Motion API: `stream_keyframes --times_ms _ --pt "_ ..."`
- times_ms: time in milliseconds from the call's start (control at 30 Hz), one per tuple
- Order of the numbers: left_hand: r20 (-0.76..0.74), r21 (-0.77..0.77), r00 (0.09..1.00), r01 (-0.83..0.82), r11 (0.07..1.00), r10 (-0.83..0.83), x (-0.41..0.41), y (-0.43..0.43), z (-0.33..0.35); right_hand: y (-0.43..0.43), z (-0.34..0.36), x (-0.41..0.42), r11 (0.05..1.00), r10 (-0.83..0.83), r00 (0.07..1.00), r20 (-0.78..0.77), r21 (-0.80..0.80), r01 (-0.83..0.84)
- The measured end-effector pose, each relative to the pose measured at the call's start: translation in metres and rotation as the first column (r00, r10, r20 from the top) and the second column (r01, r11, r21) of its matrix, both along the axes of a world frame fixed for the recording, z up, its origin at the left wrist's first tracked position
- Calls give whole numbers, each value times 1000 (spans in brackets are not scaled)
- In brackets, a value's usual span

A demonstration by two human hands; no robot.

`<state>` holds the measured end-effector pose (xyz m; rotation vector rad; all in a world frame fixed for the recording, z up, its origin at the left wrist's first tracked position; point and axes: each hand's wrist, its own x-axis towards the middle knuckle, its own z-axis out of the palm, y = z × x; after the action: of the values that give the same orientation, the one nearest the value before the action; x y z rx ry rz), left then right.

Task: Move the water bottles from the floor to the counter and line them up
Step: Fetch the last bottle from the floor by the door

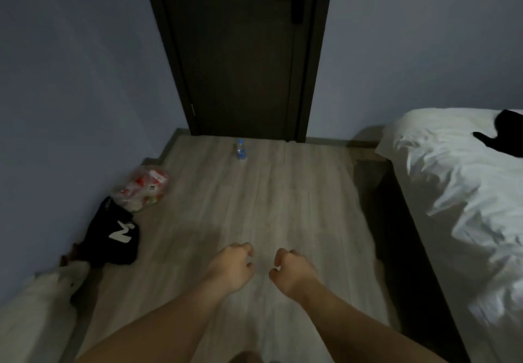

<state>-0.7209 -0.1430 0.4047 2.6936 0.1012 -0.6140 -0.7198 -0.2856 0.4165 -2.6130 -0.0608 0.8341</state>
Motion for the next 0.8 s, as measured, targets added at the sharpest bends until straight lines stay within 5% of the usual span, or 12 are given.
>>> stream_keyframes --times_ms 800 --pt "-2 33 1000 7 999 -7 462 102 -18 100 -16 466 998 58 997 -42 -3 -58"
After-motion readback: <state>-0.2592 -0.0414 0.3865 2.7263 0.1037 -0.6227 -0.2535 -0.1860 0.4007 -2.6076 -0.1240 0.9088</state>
